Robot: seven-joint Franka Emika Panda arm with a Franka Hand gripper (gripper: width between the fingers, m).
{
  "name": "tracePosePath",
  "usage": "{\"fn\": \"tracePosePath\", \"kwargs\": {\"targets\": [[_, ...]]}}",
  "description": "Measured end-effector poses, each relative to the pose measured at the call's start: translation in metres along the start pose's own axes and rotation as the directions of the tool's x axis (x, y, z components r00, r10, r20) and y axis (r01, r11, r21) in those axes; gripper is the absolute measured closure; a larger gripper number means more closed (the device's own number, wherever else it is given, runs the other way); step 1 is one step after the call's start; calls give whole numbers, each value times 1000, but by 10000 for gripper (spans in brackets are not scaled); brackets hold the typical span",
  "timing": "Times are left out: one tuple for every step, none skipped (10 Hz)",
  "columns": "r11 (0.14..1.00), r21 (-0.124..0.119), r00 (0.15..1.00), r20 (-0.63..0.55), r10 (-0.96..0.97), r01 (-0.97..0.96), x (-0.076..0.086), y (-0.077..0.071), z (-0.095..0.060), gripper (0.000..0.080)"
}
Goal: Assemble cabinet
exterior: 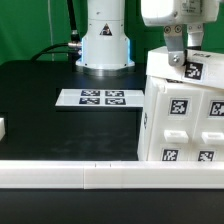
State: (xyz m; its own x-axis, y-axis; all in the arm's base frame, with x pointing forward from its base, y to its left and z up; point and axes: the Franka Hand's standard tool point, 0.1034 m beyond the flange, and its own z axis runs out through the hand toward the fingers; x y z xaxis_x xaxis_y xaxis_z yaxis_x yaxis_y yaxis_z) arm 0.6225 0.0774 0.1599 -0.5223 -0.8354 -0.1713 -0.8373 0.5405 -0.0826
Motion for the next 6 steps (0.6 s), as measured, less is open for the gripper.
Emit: {"fn": "tracePosePath", "kwargs": {"targets": [[1000,-5,1000,15,23,-23,0,0,0,236],[1000,-5,1000,16,5,-5,-1,0,0,229],[999,-5,999,16,-48,48,-1,1,1,229],[998,0,998,19,-61,61,-1,-1,-1,63],[998,3,998,24,-64,64,-3,-2,-4,20],[997,12,996,32,-79,79,-5,-4,-8,3]]}}
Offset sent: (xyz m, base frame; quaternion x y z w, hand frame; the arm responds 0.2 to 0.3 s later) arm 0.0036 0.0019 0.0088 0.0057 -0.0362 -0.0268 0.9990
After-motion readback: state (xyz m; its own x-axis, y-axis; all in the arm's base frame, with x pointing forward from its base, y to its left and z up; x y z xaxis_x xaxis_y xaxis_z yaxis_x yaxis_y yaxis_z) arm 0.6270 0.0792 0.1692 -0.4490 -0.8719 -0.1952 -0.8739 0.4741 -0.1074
